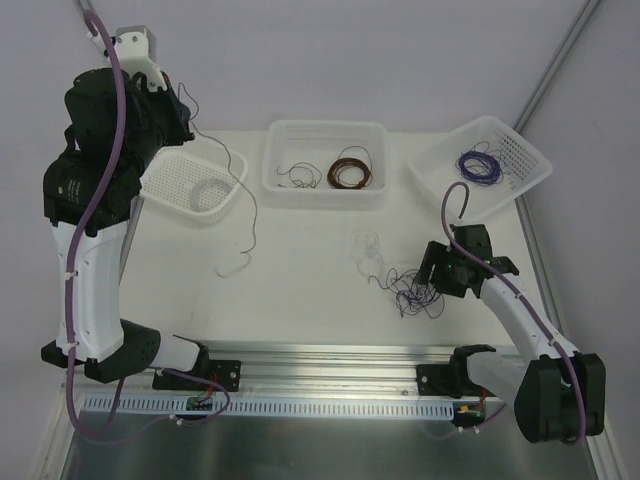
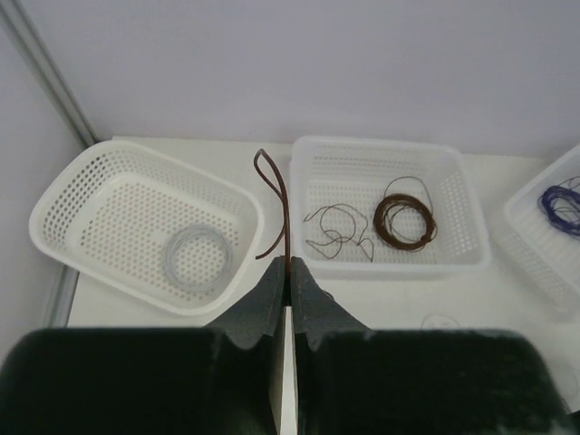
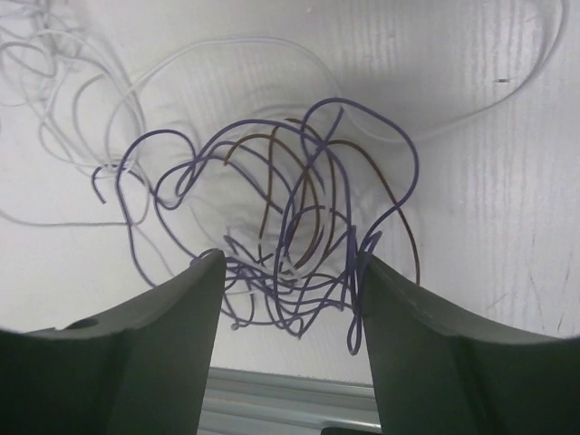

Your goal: Untangle the cables

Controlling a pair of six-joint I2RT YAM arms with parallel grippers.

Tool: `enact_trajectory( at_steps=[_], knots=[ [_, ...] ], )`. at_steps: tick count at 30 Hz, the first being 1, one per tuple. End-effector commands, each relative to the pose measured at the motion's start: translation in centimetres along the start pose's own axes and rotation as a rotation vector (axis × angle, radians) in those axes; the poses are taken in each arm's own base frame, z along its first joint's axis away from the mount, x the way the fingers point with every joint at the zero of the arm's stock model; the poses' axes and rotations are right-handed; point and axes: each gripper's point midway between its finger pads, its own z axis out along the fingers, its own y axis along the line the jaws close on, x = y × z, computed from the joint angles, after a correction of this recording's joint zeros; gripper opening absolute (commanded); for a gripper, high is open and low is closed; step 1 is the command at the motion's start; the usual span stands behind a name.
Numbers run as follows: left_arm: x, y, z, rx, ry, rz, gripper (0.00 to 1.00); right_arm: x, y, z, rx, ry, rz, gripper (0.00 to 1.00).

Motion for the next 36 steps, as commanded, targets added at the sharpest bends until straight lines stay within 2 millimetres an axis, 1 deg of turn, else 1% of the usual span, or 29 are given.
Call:
enact_trajectory(
  at_steps=[1, 2, 3, 4, 6, 7, 8, 10, 11, 12, 13, 14, 15, 16, 17, 18, 19, 20, 23, 24, 25, 26, 29, 33, 36],
  knots=[
    [-4.0, -2.3, -0.8, 0.119, -0.115, -0.041, 0.00, -1.3, 2.1, -2.6, -0.102, -0.042, -0.059, 0.73],
    [-4.1, -3.1, 0.1, 0.152, -0.109, -0.044, 0.00, -1.6, 2.4, -3.2, -0.115, -0.064, -0.066, 0.77],
    [-4.6, -3.6, 0.3, 0.174, -0.121, -0.059, 0.00, -1.9, 2.6, -3.8, -0.125, -0.080, -0.077, 0.80],
    [-5.8, -4.3, 0.2, 0.204, -0.160, -0.073, 0.00, -1.8, 2.7, -4.2, -0.129, -0.079, -0.079, 0.87],
    [-6.1, -5.7, 1.3, 0.262, -0.165, -0.098, 0.00, -2.0, 3.0, -5.2, -0.147, -0.106, -0.090, 0.92],
    [-7.1, -6.1, 1.7, 0.279, -0.202, -0.113, 0.00, -1.9, 3.2, -5.7, -0.159, -0.111, -0.094, 0.96],
    [-7.1, -6.9, 2.4, 0.308, -0.199, -0.119, 0.00, -2.0, 3.4, -6.1, -0.169, -0.118, -0.095, 0.98],
    [-7.6, -8.0, 3.2, 0.359, -0.211, -0.142, 0.00, -1.9, 3.8, -7.0, -0.195, -0.137, -0.100, 1.00],
    [-8.5, -8.6, 3.5, 0.384, -0.244, -0.153, 0.00, -1.8, 4.0, -7.3, -0.205, -0.141, -0.100, 1.00],
    [-8.3, -9.1, 4.7, 0.396, -0.236, -0.168, 0.00, -1.9, 4.1, -7.6, -0.216, -0.151, -0.103, 1.00],
    [-8.4, -9.8, 5.2, 0.425, -0.238, -0.170, 0.00, -1.8, 4.4, -8.0, -0.235, -0.161, -0.106, 1.00],
    [-9.2, -10.2, 5.7, 0.441, -0.270, -0.177, 0.00, -1.7, 4.5, -8.2, -0.244, -0.168, -0.107, 1.00],
    [-8.8, -10.7, 7.1, 0.451, -0.260, -0.186, 0.00, -1.7, 4.6, -8.3, -0.250, -0.173, -0.110, 1.00],
    [-8.9, -11.4, 7.7, 0.480, -0.266, -0.186, 0.00, -1.7, 4.7, -8.5, -0.259, -0.182, -0.113, 0.99],
    [-8.3, -11.9, 9.4, 0.487, -0.253, -0.188, 0.00, -1.6, 4.7, -8.4, -0.262, -0.181, -0.117, 0.98],
    [-8.8, -12.3, 10.1, 0.505, -0.280, -0.194, 0.00, -1.5, 4.7, -8.4, -0.263, -0.178, -0.120, 0.97],
    [-8.7, -12.5, 10.9, 0.508, -0.282, -0.193, 0.00, -1.5, 4.8, -8.4, -0.273, -0.178, -0.125, 0.97],
    [-7.9, -12.9, 12.6, 0.511, -0.267, -0.194, 0.00, -1.3, 4.7, -8.2, -0.272, -0.168, -0.125, 0.97],
    [-8.1, -13.4, 14.0, 0.524, -0.284, -0.201, 0.00, -1.0, 4.7, -7.9, -0.270, -0.152, -0.124, 0.97],
    [-7.7, -13.6, 15.1, 0.522, -0.278, -0.200, 0.00, -0.9, 4.6, -7.8, -0.270, -0.147, -0.121, 0.97],
    [-7.5, -13.6, 15.6, 0.515, -0.278, -0.198, 0.00, -0.9, 4.5, -7.6, -0.267, -0.145, -0.121, 0.97],
    [-7.0, -13.7, 16.5, 0.509, -0.271, -0.193, 0.00, -0.8, 4.5, -7.5, -0.265, -0.141, -0.121, 0.97],
    [-6.3, -13.6, 18.0, 0.493, -0.270, -0.180, 0.00, -0.8, 4.4, -7.1, -0.262, -0.131, -0.124, 0.97],
    [-6.3, -13.7, 18.7, 0.493, -0.281, -0.183, 0.00, -0.8, 4.5, -6.7, -0.264, -0.118, -0.122, 0.97],
    [-7.6, -13.7, 17.6, 0.504, -0.314, -0.196, 0.00, -0.9, 4.6, -6.9, -0.266, -0.120, -0.123, 0.97]
  ],
)
